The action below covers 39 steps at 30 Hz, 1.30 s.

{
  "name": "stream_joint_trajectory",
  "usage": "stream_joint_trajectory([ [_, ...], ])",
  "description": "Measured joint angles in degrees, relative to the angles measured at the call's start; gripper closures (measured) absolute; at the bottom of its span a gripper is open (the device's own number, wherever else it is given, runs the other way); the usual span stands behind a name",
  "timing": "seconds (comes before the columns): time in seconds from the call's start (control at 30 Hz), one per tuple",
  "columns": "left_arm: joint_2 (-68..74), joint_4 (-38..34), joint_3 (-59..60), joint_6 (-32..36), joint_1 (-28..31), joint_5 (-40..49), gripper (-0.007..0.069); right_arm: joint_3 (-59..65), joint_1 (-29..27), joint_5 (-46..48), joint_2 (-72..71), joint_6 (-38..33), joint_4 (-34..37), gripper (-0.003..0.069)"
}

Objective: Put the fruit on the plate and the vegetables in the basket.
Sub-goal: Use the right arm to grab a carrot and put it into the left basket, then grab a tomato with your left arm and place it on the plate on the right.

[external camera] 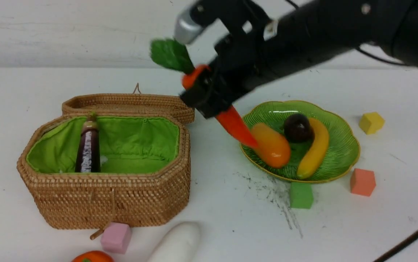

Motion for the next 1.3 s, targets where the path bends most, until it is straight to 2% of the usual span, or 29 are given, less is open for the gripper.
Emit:
stream_joint_trajectory([
  [0.03, 0.0, 0.0, 0.0, 0.0, 0.0, 0.0, 0.0386, -0.7, 0.0, 0.0, 0.0, 0.0, 0.0, 0.0260],
  [0.07, 0.0, 0.0, 0.0, 0.0, 0.0, 0.0, 0.0386, -6.9, 0.0, 3.0, 4.7, -10.0, 6.8, 0.0260],
  [0.1, 0.0, 0.0, 0.0, 0.0, 0.0, 0.0, 0.0386, -10.2, 0.1, 5.2, 7.7, -15.5, 10.7, 0.0260],
  [0.23, 0.0, 0.0, 0.0, 0.0, 0.0, 0.0, 0.0386, -19.4, 0.2, 10.6, 18.9, -30.3, 23.4, 0.0260],
  [0.3, 0.0, 0.0, 0.0, 0.0, 0.0, 0.0, 0.0386, -23.4, 0.3, 11.1, 25.1, -34.7, 27.4, 0.0260],
  [0.4, 0.0, 0.0, 0.0, 0.0, 0.0, 0.0, 0.0386, -25.8, 0.4, 8.0, 30.7, -36.3, 27.1, 0.0260],
  [0.57, 0.0, 0.0, 0.0, 0.0, 0.0, 0.0, 0.0386, -26.2, 0.3, 4.8, 33.2, -33.9, 22.9, 0.0260],
  [0.77, 0.0, 0.0, 0.0, 0.0, 0.0, 0.0, 0.0386, -26.4, 0.3, 4.6, 33.1, -26.5, 21.1, 0.0251],
  [0.8, 0.0, 0.0, 0.0, 0.0, 0.0, 0.0, 0.0386, -26.4, 0.3, 5.0, 32.9, -23.3, 20.6, 0.0202],
  [0.83, 0.0, 0.0, 0.0, 0.0, 0.0, 0.0, 0.0386, -26.4, 0.2, 5.2, 32.7, -22.4, 20.4, 0.0176],
  [0.93, 0.0, 0.0, 0.0, 0.0, 0.0, 0.0, 0.0386, -26.4, -0.8, 8.7, 30.5, -19.4, 19.7, 0.0032],
  [1.03, 0.0, 0.0, 0.0, 0.0, 0.0, 0.0, 0.0386, -25.6, -3.3, 14.3, 26.6, -16.5, 19.4, -0.0015],
  [1.17, 0.0, 0.0, 0.0, 0.0, 0.0, 0.0, 0.0386, -19.8, -9.4, 19.2, 17.4, -12.2, 17.3, 0.0018],
  [1.23, 0.0, 0.0, 0.0, 0.0, 0.0, 0.0, 0.0386, -13.8, -14.1, 19.3, 9.4, -8.8, 14.2, 0.0078],
  [1.27, 0.0, 0.0, 0.0, 0.0, 0.0, 0.0, 0.0386, -13.2, -14.6, 19.2, 8.6, -8.3, 13.8, 0.0084],
  [1.3, 0.0, 0.0, 0.0, 0.0, 0.0, 0.0, 0.0386, -8.1, -18.3, 18.1, 1.9, -3.6, 10.5, 0.0147],
])
